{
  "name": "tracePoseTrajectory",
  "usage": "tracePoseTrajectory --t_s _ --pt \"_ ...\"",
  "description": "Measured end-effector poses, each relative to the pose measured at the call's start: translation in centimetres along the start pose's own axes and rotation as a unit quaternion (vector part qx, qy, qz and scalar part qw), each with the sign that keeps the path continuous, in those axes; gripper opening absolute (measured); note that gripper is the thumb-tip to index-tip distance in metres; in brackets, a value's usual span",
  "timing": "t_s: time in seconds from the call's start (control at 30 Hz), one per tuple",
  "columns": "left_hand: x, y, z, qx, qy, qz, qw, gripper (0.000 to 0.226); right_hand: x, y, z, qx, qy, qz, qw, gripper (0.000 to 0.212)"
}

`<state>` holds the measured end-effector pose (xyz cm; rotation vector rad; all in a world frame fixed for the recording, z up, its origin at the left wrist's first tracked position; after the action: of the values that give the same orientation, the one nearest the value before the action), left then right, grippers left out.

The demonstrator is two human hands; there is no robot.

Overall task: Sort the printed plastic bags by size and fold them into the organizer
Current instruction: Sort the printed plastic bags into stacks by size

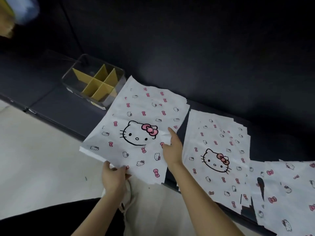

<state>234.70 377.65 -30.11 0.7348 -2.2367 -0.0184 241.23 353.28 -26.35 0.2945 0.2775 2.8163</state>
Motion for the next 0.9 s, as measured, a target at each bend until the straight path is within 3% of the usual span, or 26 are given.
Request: tracePoseTrajectory --t_s 0.1,0.2,0.3,0.4,0.47,0.57,0.7,0.77,0.83,0.9 --pt "-1.3 1.7 -1.4 -0.057 -0.009 -0.069 0.996 0.037 -0.7 -1.4 0.0 -0.003 -0.015 0.007 1.0 0.066" --pt "-0.9 2.5 -5.8 -0.251 -0.163 -0.189 0.935 0.053 -1.2 -1.8 -0.8 0.013 -0.034 -0.004 0.999 0.069" --pt "-0.2 -3.4 -7.4 -0.438 -0.319 -0.106 0.834 0.059 -1.2 -2.2 -1.9 0.013 -0.047 0.014 0.999 0.064" --pt "-1.4 -9.6 -4.3 -0.638 -0.323 0.023 0.698 0.065 -0.4 -0.3 -2.6 0.014 -0.034 -0.003 0.999 0.058" --pt "-1.8 -11.5 -3.0 -0.688 -0.327 0.057 0.645 0.064 0.8 3.4 -3.2 0.056 -0.02 -0.051 0.997 0.051" --pt "-2.1 -11.9 -3.3 -0.687 -0.334 0.053 0.643 0.064 3.4 12.4 -4.0 0.21 0.014 -0.155 0.965 0.042" --pt "-1.7 -11.9 -4.3 -0.671 -0.35 0.034 0.653 0.063 8.6 26.1 -6.8 0.402 -0.002 -0.271 0.875 0.051" --pt "-1.0 -12.5 -4.3 -0.666 -0.359 0.021 0.653 0.065 10.2 31.6 -10.0 0.478 -0.067 -0.267 0.834 0.069" --pt "0.0 -13.7 -3.7 -0.654 -0.365 0.033 0.662 0.067 11.5 35.5 -13.7 0.525 -0.173 -0.214 0.805 0.079" --pt "1.7 -15.7 -2.7 -0.655 -0.38 0.054 0.651 0.066 12.4 37.2 -15.7 0.559 -0.203 -0.16 0.788 0.068"
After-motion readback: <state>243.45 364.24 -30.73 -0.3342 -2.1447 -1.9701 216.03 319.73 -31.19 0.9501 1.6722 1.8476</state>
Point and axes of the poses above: each hand's wrist, its own x-axis away from the middle knuckle, its own y-axis out of the back of the hand, z = x × y, the point moved 10 cm from there along -x, towards the middle knuckle, and after that the axes turned 11 degrees about y, right-handed, at the moved point
